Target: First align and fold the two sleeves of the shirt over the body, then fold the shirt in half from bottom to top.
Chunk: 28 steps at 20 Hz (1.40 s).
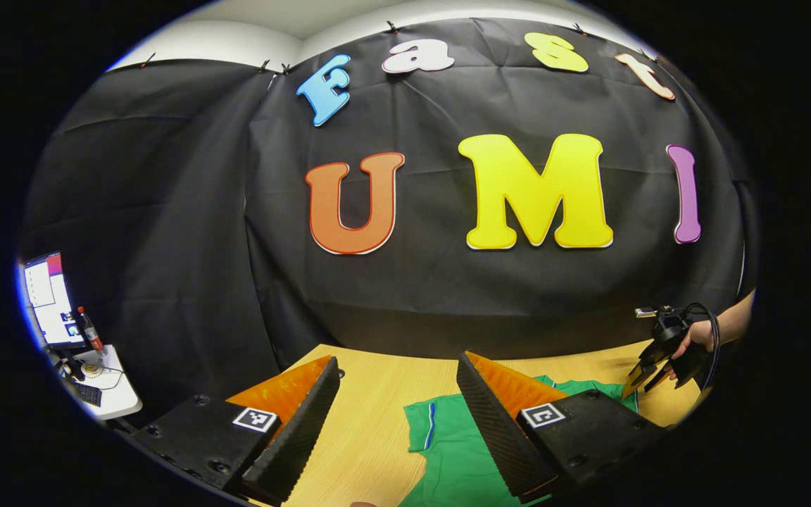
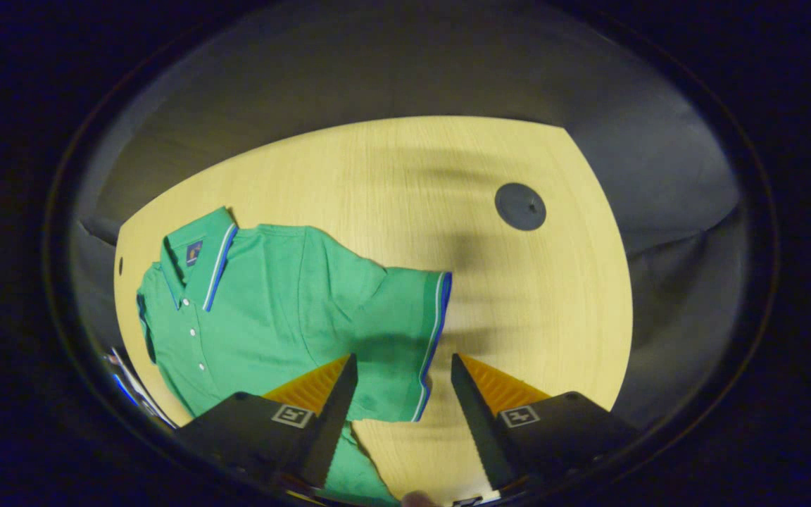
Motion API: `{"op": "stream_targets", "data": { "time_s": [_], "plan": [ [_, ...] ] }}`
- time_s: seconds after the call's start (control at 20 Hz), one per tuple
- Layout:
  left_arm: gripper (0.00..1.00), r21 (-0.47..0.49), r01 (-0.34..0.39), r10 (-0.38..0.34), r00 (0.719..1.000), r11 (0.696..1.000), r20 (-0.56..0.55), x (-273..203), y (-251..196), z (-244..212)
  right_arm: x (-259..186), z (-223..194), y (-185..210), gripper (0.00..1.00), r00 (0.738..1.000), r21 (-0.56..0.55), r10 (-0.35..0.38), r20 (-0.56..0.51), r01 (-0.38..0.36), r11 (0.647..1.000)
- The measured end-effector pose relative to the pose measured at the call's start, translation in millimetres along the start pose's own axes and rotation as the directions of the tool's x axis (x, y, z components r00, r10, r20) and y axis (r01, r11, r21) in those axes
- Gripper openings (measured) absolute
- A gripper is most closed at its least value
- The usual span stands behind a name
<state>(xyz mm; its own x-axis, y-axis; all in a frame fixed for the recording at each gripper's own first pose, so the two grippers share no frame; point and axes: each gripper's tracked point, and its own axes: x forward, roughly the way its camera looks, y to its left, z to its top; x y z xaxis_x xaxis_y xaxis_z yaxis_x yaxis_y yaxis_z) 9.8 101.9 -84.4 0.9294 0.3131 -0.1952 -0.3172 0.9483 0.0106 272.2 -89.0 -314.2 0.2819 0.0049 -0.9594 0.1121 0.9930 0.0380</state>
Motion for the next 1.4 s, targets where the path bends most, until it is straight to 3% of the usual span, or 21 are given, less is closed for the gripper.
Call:
{"op": "stream_targets", "data": {
  "time_s": [0.05, 0.1, 0.45, 0.55, 0.65, 0.85, 1.4],
  "plan": [
    [1.00, -0.001, -0.006, 0.006, 1.000, 1.000, -0.007, 1, 2, -2, 5, 1, -2, 0.89, 1.000, 0.017, 0.000, -0.016, 0.000, 1.000],
    [1.00, 0.000, -0.010, 0.010, 1.000, 1.000, -0.013, 2, 2, -4, 11, 2, -1, 0.88, 0.999, 0.019, 0.005, -0.035, -0.004, 1.000],
    [1.00, 0.012, -0.001, 0.002, 1.000, 1.000, -0.027, 7, -11, -8, 27, -6, 2, 0.53, 0.991, 0.001, -0.011, -0.133, 0.011, 1.000],
    [1.00, 0.016, 0.011, -0.010, 1.000, 1.000, -0.020, 8, -16, -4, 23, -4, 6, 0.13, 0.989, 0.057, 0.037, -0.143, -0.029, 0.998],
    [1.00, 0.023, 0.023, -0.023, 1.000, 0.999, -0.010, 9, -21, -2, 21, -4, 4, 0.01, 0.986, 0.086, 0.087, -0.143, -0.075, 0.993],
    [1.00, 0.032, 0.030, -0.030, 1.000, 0.999, -0.007, 10, -20, -1, 10, -13, 19, 0.00, 0.969, 0.131, 0.180, -0.169, -0.158, 0.979],
    [1.00, 0.015, 0.014, -0.014, 1.000, 1.000, 0.015, 0, 5, 3, -48, -5, 117, 0.00, 0.971, -0.049, 0.222, -0.093, -0.227, 0.973]
  ]
}}
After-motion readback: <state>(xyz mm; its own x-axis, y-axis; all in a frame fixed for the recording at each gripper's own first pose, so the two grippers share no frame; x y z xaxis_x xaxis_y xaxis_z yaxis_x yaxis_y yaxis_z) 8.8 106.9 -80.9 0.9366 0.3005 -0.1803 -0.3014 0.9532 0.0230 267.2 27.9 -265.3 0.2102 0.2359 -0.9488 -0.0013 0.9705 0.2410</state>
